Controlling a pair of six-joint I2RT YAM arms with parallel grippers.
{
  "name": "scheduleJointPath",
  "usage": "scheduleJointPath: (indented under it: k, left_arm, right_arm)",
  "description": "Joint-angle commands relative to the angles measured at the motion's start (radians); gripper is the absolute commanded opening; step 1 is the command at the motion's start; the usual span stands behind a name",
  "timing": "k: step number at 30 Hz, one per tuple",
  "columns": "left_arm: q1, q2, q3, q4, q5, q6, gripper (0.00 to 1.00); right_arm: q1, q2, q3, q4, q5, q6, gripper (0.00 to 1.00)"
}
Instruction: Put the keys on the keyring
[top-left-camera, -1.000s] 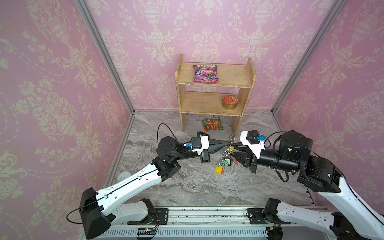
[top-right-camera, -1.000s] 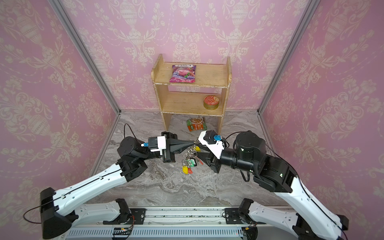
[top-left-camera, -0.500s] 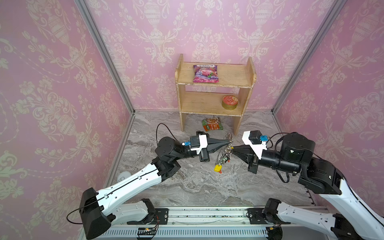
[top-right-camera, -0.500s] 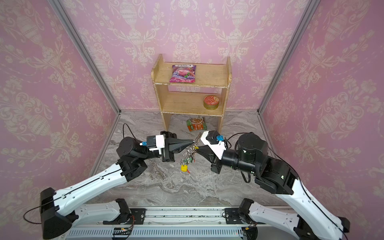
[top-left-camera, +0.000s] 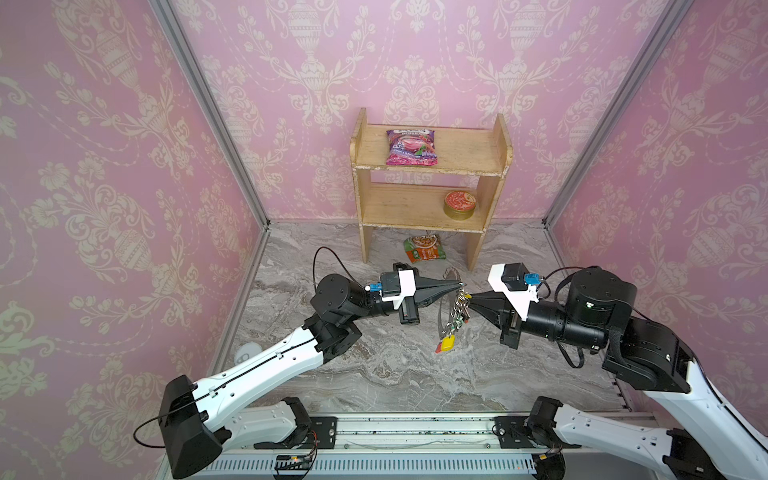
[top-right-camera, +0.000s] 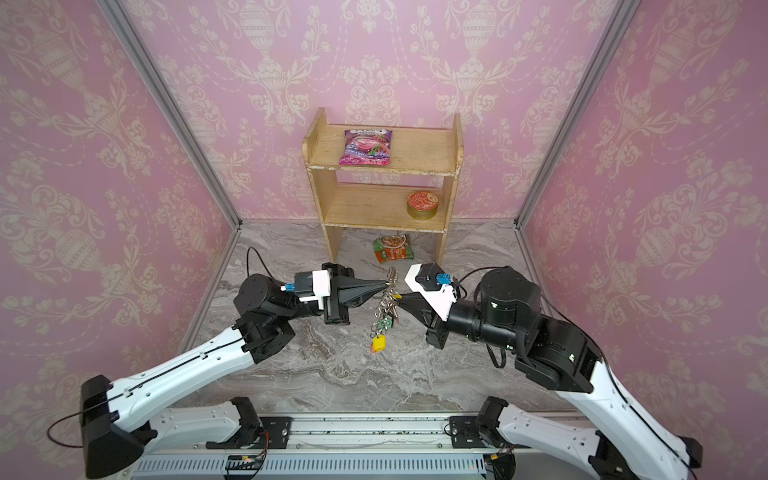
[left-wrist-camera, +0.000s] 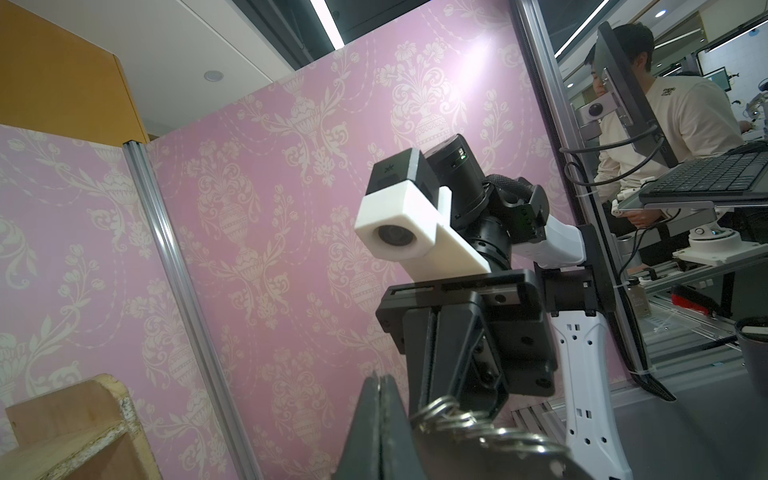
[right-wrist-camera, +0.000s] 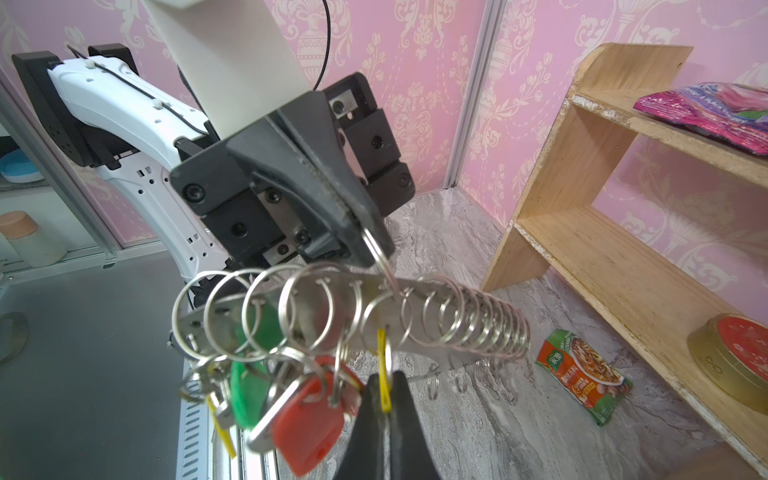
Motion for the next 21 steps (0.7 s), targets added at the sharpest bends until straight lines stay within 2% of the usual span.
scheduleJointPath:
  k: [1, 21]
  left_arm:
    - [0.01, -0.006, 0.01, 0.041, 0.026, -0.035, 0.0]
    - [0.01, 0.019, 0.006, 0.041, 0.038, -0.072, 0.0]
  right_arm:
    - [-0.008, 0.007, 0.048, -0.035, 0.024, -0.045, 0.0]
    - [-0.008, -0.005, 0.097, -0.052, 0.087, -0.103, 0.0]
